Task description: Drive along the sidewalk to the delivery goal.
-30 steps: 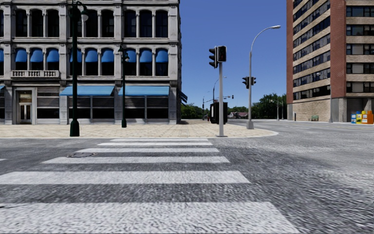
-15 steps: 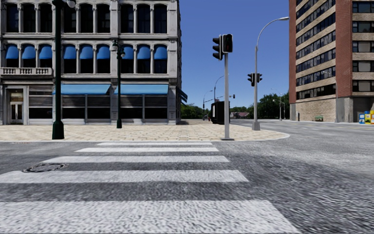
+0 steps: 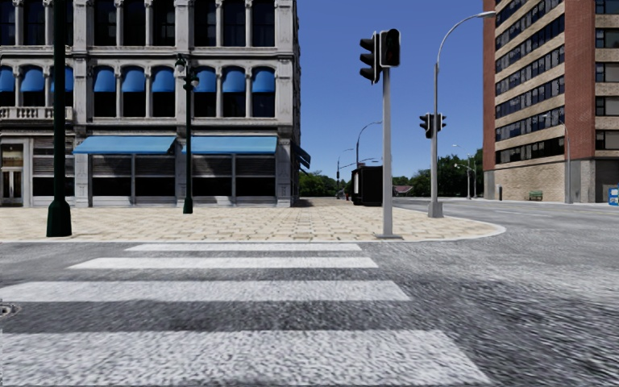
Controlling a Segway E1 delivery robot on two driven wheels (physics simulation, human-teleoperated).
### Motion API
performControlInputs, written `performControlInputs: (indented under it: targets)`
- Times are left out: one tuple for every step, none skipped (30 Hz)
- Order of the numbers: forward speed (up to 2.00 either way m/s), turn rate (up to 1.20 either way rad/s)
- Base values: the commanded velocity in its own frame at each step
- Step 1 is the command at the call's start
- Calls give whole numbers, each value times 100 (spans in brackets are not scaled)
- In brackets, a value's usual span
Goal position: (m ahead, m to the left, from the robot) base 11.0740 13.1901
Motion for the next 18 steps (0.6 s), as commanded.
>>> performControlInputs:
  targets:
    - [200,0]
    - [200,0]
    - [200,0]
    - [200,0]
    - [200,0]
    - [200,0]
    - [200,0]
    - [200,0]
    - [200,0]
    - [200,0]
    - [200,0]
    - [200,0]
    - [200,0]
    - [200,0]
    - [200,0]
    - [200,0]
    - [200,0]
    - [200,0]
